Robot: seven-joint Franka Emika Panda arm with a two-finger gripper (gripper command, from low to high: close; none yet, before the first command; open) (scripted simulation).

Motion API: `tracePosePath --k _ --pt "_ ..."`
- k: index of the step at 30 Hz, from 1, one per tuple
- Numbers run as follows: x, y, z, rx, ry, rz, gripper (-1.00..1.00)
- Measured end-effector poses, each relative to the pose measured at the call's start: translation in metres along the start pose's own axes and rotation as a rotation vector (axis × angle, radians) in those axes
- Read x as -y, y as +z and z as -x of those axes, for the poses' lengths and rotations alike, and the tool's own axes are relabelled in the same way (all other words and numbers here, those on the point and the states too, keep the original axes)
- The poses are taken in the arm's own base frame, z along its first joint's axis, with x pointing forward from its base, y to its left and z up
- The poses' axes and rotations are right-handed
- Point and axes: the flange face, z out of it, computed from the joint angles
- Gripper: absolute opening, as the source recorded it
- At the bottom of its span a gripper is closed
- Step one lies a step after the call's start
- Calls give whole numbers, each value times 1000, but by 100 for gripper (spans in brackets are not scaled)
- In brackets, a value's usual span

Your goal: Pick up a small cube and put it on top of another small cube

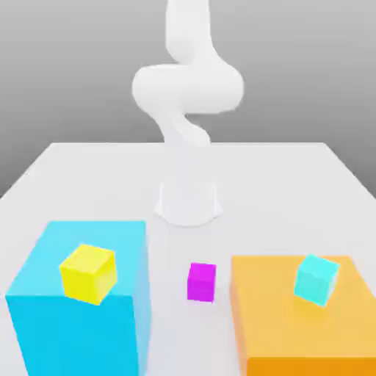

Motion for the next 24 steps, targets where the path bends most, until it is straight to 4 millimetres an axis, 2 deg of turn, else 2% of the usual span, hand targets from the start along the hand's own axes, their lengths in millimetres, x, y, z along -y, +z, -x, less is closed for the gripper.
tracePosePath --k 6,12,18,24 --pt "-25 111 41 144 -284 76 0" --pt "-63 198 101 303 -558 114 0" --pt "-114 261 172 478 -827 115 0" --pt "-172 296 249 664 -1087 76 0"
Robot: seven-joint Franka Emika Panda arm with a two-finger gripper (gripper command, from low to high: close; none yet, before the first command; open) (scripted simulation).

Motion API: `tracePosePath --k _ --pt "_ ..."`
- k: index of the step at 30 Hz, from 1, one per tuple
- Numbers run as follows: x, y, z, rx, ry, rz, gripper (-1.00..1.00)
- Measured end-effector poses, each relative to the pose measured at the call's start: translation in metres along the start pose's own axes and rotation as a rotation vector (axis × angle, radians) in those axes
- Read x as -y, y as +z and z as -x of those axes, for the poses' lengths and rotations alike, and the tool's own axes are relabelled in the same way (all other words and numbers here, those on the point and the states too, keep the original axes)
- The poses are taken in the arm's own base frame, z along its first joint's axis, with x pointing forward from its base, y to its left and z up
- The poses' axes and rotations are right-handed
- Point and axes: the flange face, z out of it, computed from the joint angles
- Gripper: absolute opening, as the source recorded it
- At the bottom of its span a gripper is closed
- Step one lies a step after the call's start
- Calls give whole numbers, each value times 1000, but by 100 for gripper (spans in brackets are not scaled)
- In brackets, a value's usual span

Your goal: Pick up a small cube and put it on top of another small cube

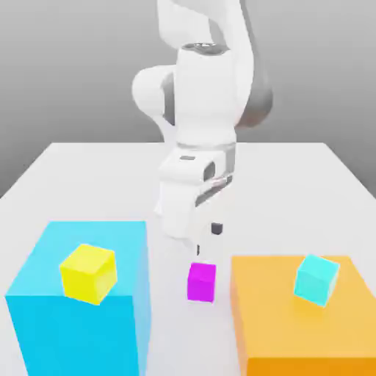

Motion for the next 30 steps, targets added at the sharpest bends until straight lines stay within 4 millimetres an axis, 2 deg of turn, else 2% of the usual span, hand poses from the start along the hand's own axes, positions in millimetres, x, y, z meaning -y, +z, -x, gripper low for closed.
tracePosePath --k 3,4,12,13,20,29,30 --pt "15 34 31 69 -136 -32 0" --pt "17 43 36 79 -158 -39 0" --pt "21 101 46 91 -179 -42 0" --pt "21 107 47 91 -179 -42 -100" --pt "22 108 47 92 -178 -45 -100" --pt "20 49 40 93 -179 -46 -100" --pt "20 44 33 97 -171 -44 -100"
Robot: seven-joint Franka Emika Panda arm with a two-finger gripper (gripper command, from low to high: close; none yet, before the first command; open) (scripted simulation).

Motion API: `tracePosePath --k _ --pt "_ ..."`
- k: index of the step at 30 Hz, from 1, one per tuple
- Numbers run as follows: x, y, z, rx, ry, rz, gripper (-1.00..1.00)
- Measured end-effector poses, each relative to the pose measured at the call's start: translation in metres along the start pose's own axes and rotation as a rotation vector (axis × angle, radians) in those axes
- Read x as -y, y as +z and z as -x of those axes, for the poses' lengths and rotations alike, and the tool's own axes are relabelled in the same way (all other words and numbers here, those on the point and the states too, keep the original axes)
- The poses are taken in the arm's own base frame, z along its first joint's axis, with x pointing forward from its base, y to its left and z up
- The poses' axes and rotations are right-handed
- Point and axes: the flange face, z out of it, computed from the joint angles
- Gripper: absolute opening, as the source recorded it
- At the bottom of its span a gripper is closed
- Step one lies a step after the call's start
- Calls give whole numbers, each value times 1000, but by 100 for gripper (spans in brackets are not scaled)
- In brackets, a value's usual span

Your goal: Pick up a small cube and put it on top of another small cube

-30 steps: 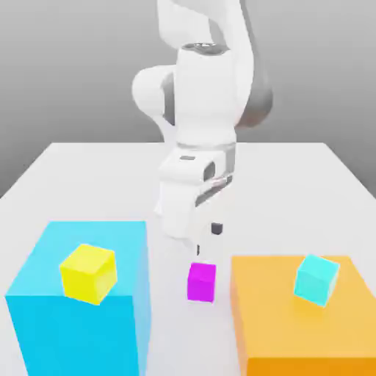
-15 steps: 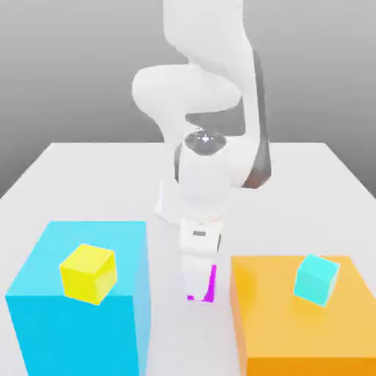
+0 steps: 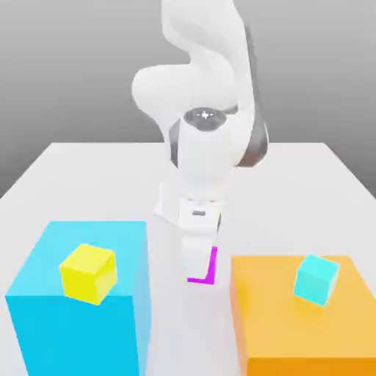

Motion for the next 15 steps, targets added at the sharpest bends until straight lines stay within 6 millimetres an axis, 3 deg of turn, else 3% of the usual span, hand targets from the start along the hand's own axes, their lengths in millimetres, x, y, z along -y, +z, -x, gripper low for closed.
tracePosePath --k 9,15 --pt "-58 -66 -81 1 309 39 -100" --pt "-116 -123 -113 -3 602 61 -100"
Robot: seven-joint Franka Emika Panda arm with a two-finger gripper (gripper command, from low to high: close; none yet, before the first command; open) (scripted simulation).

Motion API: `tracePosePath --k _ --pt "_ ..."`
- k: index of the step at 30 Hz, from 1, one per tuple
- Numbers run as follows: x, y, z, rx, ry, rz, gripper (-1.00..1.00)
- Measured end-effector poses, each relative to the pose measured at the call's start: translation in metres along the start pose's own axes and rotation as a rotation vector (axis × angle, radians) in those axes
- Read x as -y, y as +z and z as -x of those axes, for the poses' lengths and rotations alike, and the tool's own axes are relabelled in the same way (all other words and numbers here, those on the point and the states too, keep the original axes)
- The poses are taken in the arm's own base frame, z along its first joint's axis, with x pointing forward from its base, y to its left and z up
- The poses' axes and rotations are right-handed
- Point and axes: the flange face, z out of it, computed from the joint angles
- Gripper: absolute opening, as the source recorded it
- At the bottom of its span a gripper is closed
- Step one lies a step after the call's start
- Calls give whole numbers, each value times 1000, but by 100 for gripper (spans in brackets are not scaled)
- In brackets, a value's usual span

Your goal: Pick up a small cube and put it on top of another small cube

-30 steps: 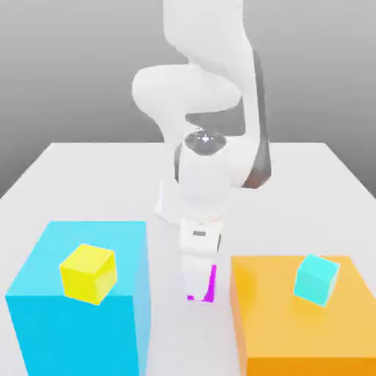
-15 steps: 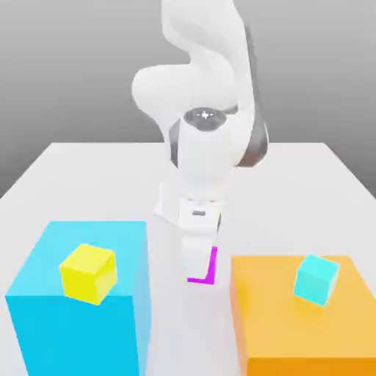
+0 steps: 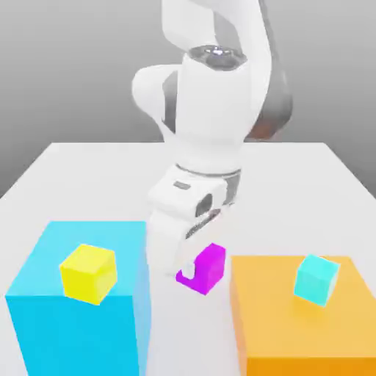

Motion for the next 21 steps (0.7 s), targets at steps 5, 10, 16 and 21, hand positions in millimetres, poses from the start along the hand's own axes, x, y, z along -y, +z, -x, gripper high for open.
tracePosePath --k 5,10,16,21 --pt "-43 -51 -36 18 288 3 -100" --pt "-92 -108 -57 36 586 -4 -100" --pt "-143 -73 -52 39 760 -55 100" --pt "-147 -72 -51 39 767 -55 100"
